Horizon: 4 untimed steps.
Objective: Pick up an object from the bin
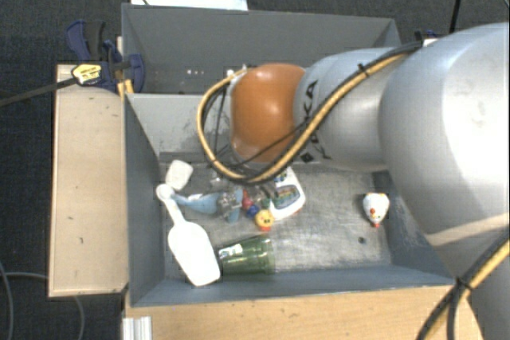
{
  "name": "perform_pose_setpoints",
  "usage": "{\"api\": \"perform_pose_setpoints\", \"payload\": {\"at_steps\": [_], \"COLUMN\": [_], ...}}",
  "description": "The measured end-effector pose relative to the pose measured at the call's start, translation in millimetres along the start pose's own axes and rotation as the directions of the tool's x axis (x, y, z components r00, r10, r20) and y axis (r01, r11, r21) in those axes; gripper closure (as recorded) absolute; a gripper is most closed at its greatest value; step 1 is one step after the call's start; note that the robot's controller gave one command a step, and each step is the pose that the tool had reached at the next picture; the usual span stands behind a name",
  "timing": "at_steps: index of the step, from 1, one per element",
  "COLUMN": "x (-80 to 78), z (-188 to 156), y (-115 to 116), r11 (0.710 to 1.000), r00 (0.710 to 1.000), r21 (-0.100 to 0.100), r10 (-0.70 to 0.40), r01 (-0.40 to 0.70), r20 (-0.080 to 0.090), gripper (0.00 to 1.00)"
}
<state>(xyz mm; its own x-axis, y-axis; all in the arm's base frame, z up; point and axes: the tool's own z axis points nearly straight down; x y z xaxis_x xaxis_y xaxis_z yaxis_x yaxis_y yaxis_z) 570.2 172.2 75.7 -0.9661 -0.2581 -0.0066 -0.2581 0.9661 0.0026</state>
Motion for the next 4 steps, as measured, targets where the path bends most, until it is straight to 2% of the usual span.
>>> {"api": "perform_pose_setpoints", "payload": {"at_steps": [1,4], "x": [2.5,-0.1], "z": [-16.1,-54.1], "y": [-0.2,-0.2], "r11": [1.0,1.0], "r00": [1.0,1.0], "r21": [0.001,0.002], "r10": [0.0,0.003], "r01": [0.0,-0.003], "r20": [-0.01,-0.002], "gripper": [1.0,1.0]}}
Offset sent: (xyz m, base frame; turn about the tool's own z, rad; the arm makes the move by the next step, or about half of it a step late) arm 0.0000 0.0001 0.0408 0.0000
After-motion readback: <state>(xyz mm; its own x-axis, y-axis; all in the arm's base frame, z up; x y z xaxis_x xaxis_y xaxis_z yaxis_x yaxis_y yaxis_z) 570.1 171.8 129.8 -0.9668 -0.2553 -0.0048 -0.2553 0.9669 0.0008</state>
